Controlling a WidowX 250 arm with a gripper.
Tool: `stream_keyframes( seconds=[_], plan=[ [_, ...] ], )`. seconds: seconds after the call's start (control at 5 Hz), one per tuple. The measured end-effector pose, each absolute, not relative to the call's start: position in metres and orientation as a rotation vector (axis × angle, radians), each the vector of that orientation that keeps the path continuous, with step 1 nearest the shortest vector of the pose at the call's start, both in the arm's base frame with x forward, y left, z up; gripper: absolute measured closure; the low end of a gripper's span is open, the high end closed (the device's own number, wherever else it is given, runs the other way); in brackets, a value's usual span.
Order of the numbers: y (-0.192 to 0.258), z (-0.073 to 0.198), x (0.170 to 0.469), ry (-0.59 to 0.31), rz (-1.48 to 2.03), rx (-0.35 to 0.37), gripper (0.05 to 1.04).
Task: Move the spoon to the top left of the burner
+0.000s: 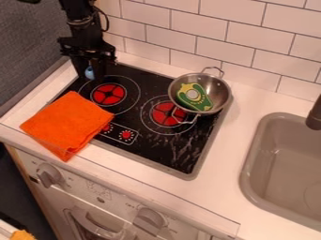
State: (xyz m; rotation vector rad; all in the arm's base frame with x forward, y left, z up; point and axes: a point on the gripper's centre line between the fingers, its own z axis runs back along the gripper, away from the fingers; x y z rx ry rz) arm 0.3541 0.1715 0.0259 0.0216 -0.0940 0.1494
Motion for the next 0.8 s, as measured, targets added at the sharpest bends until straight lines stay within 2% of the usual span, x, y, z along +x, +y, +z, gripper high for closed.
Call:
stream_keyframes(
  seconds=[0.2, 0.4, 0.6, 0.8],
  plan=[
    [0.17, 0.019, 0.353, -0.077, 0.122, 0.011, 0.581],
    [0.167, 0.015, 0.348, -0.059, 0.083, 0.004, 0.258],
    [0.168, 0.036, 0.348, -0.09, 0.057, 0.021, 0.069],
    [0.168, 0.066, 0.346, -0.121, 0.029, 0.026, 0.071]
  ],
)
